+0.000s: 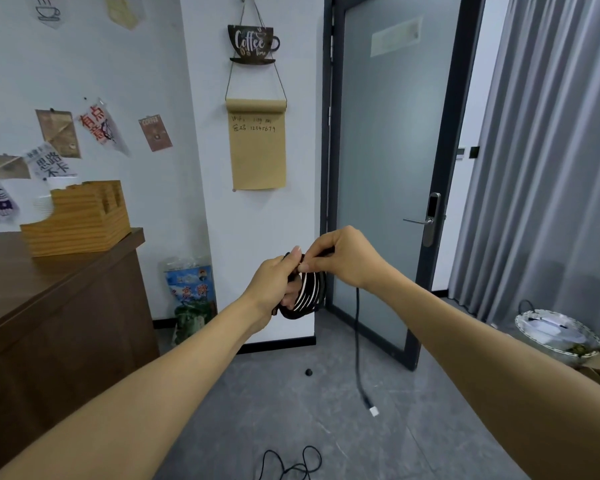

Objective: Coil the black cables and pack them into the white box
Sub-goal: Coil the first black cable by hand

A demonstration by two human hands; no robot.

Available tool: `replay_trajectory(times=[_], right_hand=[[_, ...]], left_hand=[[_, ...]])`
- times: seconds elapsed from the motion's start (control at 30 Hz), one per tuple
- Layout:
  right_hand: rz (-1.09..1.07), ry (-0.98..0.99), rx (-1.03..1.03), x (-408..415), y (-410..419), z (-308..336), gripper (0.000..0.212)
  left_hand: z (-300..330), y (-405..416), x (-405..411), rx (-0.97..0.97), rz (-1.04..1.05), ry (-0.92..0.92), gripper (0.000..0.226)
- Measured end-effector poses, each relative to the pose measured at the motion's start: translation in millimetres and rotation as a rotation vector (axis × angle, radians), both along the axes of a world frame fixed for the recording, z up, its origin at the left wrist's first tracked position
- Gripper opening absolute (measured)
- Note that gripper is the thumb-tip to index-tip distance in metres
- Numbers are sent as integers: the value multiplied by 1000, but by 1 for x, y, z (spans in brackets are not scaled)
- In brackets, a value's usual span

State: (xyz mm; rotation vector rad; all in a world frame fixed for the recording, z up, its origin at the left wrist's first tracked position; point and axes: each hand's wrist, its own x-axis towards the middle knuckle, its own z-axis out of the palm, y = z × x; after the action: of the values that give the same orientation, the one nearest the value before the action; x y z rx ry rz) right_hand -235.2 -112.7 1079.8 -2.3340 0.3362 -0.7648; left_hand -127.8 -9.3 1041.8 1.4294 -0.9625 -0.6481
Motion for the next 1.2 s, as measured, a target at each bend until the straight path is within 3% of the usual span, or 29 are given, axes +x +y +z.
replay_trajectory(times=[0.17, 0.3, 0.4, 0.6, 0.73, 0.87, 1.0, 1.03, 1.2], right_hand=[[-82, -54, 77, -6, -7, -7, 28], [-43, -46, 99, -9, -14, -15, 28], [31, -25, 133, -12, -14, -19, 22], [180, 69, 342, -16, 6, -23, 50], [86, 180, 126, -6, 10, -23, 39], [-2, 174, 47, 3, 15, -23, 38], [20, 118, 49, 7, 16, -17, 39], [29, 121, 53, 6, 16, -14, 40], [43, 124, 75, 6, 14, -18, 40]], left_hand=[[4, 4, -3, 87, -130, 208, 41], [4, 11, -8, 210, -277, 277, 52], [5, 14, -12, 176, -319, 293, 53], [9, 13, -9, 42, -199, 290, 45], [5, 12, -4, -32, -55, 315, 44], [6, 9, -3, -45, 75, 122, 46], [1, 7, 1, -73, 299, -510, 44], [0, 8, 2, -79, 301, -552, 43], [-2, 7, 6, -36, 184, -404, 37]])
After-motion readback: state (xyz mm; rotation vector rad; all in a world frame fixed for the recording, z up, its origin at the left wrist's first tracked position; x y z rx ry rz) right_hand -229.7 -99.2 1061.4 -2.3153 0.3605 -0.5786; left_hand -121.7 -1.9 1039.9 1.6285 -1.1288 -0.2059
